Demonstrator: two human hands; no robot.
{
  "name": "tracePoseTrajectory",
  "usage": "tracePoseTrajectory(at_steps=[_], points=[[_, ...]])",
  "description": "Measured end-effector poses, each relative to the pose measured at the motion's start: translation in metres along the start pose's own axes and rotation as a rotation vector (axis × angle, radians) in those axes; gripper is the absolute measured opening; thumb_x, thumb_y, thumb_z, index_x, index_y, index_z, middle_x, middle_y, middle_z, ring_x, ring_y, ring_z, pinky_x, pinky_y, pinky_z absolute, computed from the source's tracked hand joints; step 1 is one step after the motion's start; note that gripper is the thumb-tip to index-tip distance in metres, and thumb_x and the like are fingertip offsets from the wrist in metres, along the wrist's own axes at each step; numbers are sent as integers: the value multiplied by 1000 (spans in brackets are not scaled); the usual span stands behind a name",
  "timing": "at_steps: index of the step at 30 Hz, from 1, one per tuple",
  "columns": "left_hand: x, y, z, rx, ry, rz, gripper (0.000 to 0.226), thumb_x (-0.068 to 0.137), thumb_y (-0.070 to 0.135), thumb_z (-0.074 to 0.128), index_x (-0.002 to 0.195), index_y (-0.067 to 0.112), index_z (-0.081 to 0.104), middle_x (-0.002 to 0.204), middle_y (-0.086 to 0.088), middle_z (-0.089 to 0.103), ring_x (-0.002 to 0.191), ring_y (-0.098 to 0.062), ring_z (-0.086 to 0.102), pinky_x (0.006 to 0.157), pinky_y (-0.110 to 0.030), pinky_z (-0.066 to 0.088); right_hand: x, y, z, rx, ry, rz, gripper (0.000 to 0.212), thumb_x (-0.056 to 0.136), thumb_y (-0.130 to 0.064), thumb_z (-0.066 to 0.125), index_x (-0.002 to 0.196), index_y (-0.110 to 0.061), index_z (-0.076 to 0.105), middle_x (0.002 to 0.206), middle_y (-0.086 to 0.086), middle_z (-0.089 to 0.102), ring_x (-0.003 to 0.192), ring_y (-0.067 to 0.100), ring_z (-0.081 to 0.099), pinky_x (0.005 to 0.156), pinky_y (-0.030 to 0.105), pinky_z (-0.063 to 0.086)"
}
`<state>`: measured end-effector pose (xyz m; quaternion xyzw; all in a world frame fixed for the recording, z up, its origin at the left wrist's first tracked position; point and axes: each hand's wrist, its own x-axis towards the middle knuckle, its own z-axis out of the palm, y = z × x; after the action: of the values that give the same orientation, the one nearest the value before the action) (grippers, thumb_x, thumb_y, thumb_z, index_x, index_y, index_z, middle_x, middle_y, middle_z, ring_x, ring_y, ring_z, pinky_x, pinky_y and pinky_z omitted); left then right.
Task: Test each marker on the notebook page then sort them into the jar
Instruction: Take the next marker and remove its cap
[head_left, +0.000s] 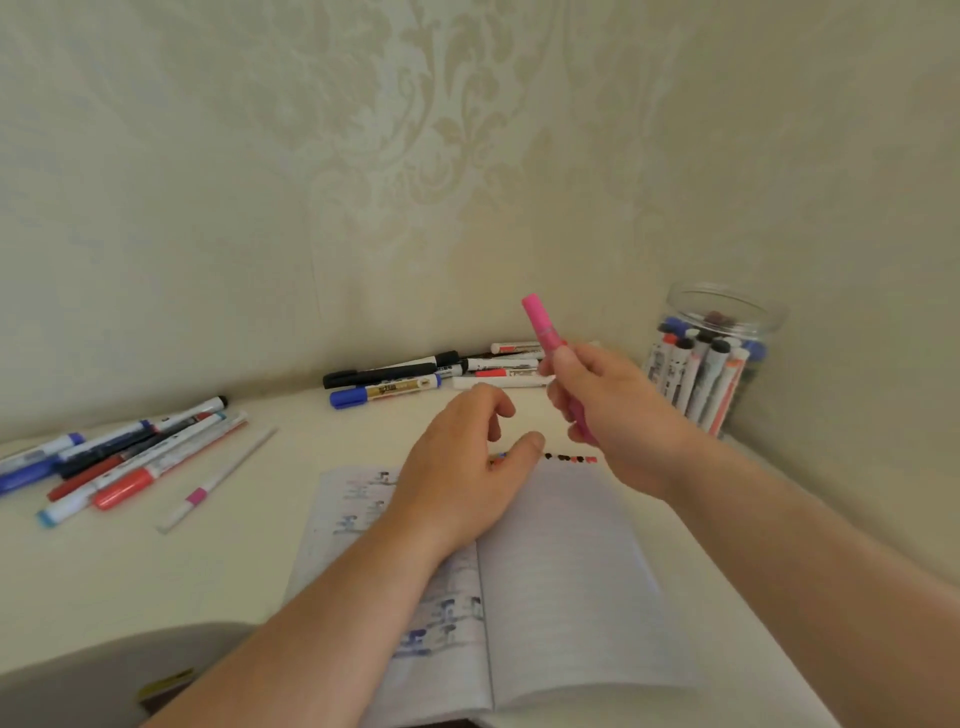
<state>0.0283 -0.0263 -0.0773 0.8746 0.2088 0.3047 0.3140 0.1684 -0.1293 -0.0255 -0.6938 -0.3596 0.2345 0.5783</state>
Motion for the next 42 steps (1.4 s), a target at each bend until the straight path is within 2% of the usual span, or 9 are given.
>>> tracePoseTrajectory(at_steps=[5,9,14,19,26,30,35,38,42], points=[[-5,0,4,53,7,159,70,87,71,52,146,42,26,114,16,46,93,-4,51,79,-30,50,-23,19,-23,83,-93,-7,29,108,-35,53,101,-18,75,79,4,59,67,18,54,62,31,46],[-5,-2,4,-38,64,245,61,97,60,46,151,44,23,117,12,51,91,-11,60,79,-28,51,-37,33,-24,4,-234,-35,29,109,-32,52,101,-25,79,66,7,56,55,18,43,50,28,36],[-5,-1,2,-81,63,256,39,99,56,44,135,40,43,99,17,60,88,-6,63,73,-17,44,-43,38,-24,-118,-342,-38,24,102,-33,66,95,-11,72,63,4,48,55,16,39,50,27,35],[-6,-6,-1,-128,29,193,56,91,84,29,102,32,48,78,15,57,70,-6,55,62,-20,39,-42,32,-25,8,-66,-110,44,95,-47,61,85,-4,60,64,1,40,60,15,39,55,22,38],[-7,0,4,166,-111,295,61,87,86,37,115,33,47,101,19,51,90,-3,51,73,-27,48,-44,37,-10,169,-100,-198,17,90,-17,81,92,-3,71,77,9,72,73,19,66,68,30,55],[-10,4,6,202,-155,292,49,96,69,36,114,27,54,102,14,62,92,-8,57,76,-31,48,-46,36,-6,252,-161,-117,38,94,-41,68,82,-6,55,64,12,55,55,16,46,48,24,36],[-8,6,7,199,-194,321,37,105,53,30,130,33,49,113,13,63,102,-6,57,87,-30,50,-43,41,-1,268,-93,-129,27,101,-12,67,97,1,43,52,2,44,50,14,32,45,22,29],[-7,4,5,246,-241,317,33,105,58,29,123,39,49,99,15,67,87,-6,60,75,-34,51,-44,41,3,249,-112,-124,26,102,-17,64,90,-2,46,56,4,47,52,14,37,45,22,30],[-6,5,3,236,-219,305,35,101,67,30,123,47,49,70,27,55,64,3,53,57,-14,31,-41,41,-1,228,-140,-110,24,105,-22,61,90,-6,51,58,3,51,50,11,40,45,21,31]])
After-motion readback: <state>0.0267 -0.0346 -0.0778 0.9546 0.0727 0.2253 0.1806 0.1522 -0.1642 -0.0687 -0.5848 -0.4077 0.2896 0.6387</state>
